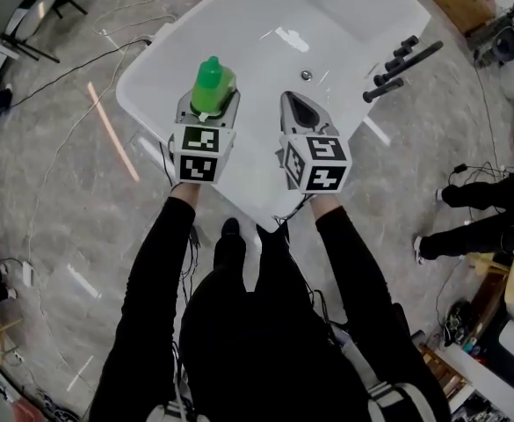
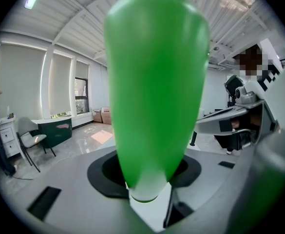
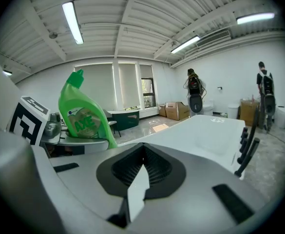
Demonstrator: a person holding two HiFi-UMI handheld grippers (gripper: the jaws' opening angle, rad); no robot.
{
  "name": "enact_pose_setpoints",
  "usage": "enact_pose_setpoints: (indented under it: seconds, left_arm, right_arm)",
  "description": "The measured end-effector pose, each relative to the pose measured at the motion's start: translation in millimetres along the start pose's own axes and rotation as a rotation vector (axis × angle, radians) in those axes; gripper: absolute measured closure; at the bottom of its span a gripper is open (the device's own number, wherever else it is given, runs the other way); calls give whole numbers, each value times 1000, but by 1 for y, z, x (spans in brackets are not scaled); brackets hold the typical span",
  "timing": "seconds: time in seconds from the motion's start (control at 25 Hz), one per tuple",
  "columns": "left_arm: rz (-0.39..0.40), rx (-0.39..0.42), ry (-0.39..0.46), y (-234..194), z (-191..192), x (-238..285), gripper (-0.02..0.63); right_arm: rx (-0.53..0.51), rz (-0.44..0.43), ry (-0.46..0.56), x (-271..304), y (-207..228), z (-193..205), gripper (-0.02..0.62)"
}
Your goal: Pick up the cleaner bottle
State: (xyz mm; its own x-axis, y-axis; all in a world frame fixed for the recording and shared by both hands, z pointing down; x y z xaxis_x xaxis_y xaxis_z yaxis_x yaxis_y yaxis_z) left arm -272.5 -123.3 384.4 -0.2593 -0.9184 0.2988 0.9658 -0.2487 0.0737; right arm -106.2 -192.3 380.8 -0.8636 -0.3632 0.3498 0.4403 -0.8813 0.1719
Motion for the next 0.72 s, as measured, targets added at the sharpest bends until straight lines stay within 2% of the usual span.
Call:
enact_pose_setpoints:
  seconds: [0.36, 0.72]
  left_arm:
    - [-35, -5, -1, -34, 7, -30, 411]
    - [-46, -7, -1, -48, 14, -58, 411]
  right_arm:
    - [-28, -44, -1, 16, -38, -2, 594]
    - [-45, -62, -7, 16, -64, 0, 594]
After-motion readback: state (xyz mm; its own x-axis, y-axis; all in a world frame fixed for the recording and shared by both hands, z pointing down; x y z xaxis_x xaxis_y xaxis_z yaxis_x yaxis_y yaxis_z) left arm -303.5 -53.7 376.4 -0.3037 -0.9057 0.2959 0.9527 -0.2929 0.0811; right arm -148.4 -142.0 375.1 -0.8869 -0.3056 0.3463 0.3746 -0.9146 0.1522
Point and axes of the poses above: the fingertips, and each gripper's own axes: x forward along the fingers, y to its right, z out of its underside, the point moved 8 cm from there along -x, backward along the fingers, and after that the axes turned 13 degrees about -z, right-handed, at the moved point
